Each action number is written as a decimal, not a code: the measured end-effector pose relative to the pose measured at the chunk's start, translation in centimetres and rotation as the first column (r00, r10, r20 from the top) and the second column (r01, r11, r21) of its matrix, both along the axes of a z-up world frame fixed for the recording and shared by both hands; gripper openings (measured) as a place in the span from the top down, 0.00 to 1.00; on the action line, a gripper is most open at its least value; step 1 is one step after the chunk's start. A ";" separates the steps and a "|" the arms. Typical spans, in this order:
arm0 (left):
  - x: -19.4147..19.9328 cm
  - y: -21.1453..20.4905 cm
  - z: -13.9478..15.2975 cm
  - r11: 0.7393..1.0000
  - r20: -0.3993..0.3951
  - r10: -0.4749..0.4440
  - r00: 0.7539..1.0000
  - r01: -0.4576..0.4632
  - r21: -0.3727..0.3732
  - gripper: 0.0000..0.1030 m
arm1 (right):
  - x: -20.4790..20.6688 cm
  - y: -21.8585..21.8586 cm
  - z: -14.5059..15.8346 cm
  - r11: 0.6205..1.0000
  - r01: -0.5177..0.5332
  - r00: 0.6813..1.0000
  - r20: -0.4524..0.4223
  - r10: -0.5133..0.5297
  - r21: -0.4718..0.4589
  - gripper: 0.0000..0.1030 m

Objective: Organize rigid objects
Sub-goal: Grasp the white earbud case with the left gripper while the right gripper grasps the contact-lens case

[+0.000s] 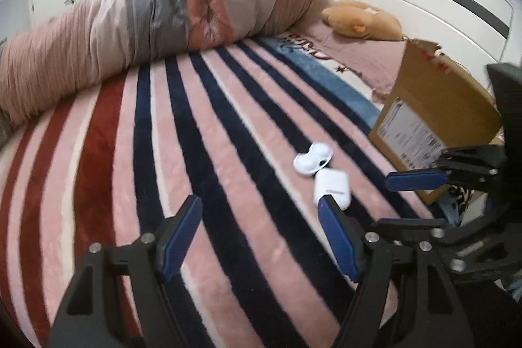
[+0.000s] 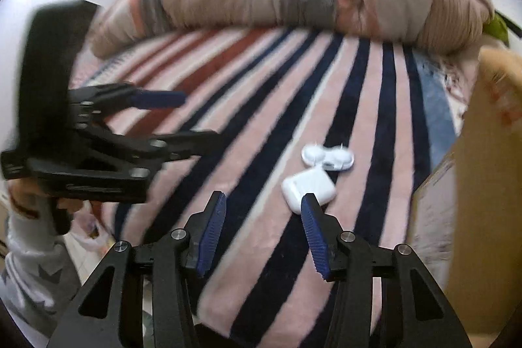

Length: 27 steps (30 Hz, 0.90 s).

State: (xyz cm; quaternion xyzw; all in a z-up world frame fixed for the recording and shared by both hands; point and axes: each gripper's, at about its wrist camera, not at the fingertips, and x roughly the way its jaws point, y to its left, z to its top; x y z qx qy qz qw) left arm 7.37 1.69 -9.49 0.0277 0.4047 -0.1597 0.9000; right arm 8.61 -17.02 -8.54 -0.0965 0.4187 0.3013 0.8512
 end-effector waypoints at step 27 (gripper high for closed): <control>3.3 -0.6 -5.3 0.984 -0.085 -0.125 0.989 0.112 -0.141 0.31 | 7.0 -0.6 -4.6 0.978 0.207 0.975 0.085 -0.203 -0.032 0.37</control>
